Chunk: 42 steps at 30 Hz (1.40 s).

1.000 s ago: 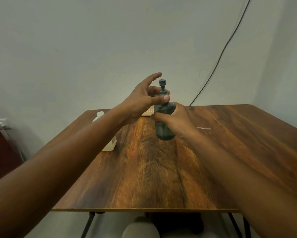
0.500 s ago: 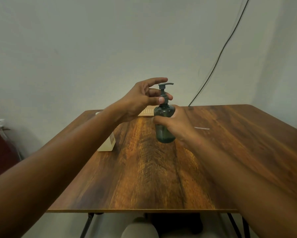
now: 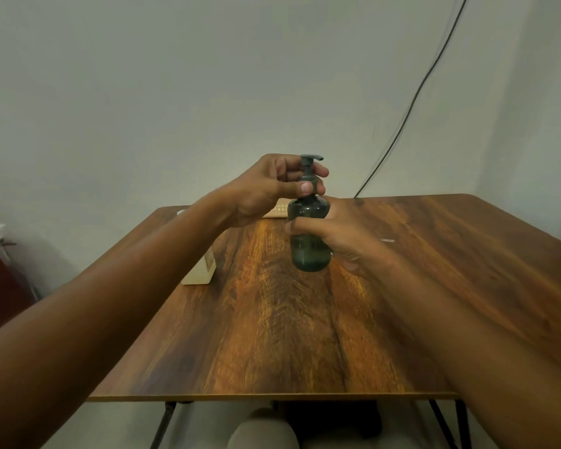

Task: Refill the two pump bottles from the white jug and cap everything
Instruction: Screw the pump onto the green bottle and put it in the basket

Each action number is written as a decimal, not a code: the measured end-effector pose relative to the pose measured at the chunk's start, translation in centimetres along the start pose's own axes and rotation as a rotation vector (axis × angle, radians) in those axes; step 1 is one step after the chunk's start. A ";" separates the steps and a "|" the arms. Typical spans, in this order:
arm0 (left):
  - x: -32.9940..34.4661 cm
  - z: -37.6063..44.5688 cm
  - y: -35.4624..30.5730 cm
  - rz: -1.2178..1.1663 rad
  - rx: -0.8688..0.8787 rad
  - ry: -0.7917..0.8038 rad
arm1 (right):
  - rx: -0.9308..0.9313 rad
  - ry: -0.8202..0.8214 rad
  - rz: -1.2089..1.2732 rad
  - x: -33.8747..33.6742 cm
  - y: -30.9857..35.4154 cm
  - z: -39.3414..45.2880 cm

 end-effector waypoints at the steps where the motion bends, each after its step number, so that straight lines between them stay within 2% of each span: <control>1: 0.2 0.1 0.1 0.003 0.009 0.007 | 0.000 -0.005 0.013 -0.1 -0.1 0.0; 5: 0.3 0.2 0.2 0.008 0.035 -0.009 | -0.018 -0.053 0.022 -0.3 0.0 0.1; 11: -0.9 0.6 0.2 -0.005 0.113 -0.268 | -0.023 -0.089 0.003 -0.5 0.7 0.5; 17: -0.1 0.4 0.5 -0.170 0.103 -0.195 | -0.021 -0.064 -0.003 -1.0 1.0 0.6; 20: 0.3 0.5 0.7 -0.132 0.066 -0.165 | -0.008 -0.060 0.019 -1.2 0.7 0.5; 23: 0.3 0.5 1.1 -0.080 0.026 -0.191 | -0.008 -0.077 0.005 -1.3 0.6 0.4; 28: 0.0 0.6 0.5 -0.045 0.077 -0.282 | -0.012 -0.074 -0.015 -1.0 1.0 0.4; 33: 0.7 0.5 0.5 -0.141 0.036 -0.158 | -0.002 -0.067 0.024 -1.5 0.9 0.2; 37: 0.8 0.7 0.8 -0.107 -0.009 -0.113 | -0.003 -0.080 -0.001 -1.6 0.6 0.1; 40: 0.7 0.7 0.6 -0.096 -0.025 -0.157 | -0.014 -0.087 0.004 -1.6 0.9 0.3; 42: 0.3 0.9 0.2 -0.086 0.030 -0.221 | -0.016 -0.086 -0.008 -1.5 1.2 0.5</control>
Point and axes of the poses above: each hand's wrist, its own z-axis towards the middle knuckle, its own x-axis out of the palm, y = z × x, the point moved 7 cm from there along z, towards the middle knuckle, and after that the axes turned 1 degree about -z, right-handed, at the moved point
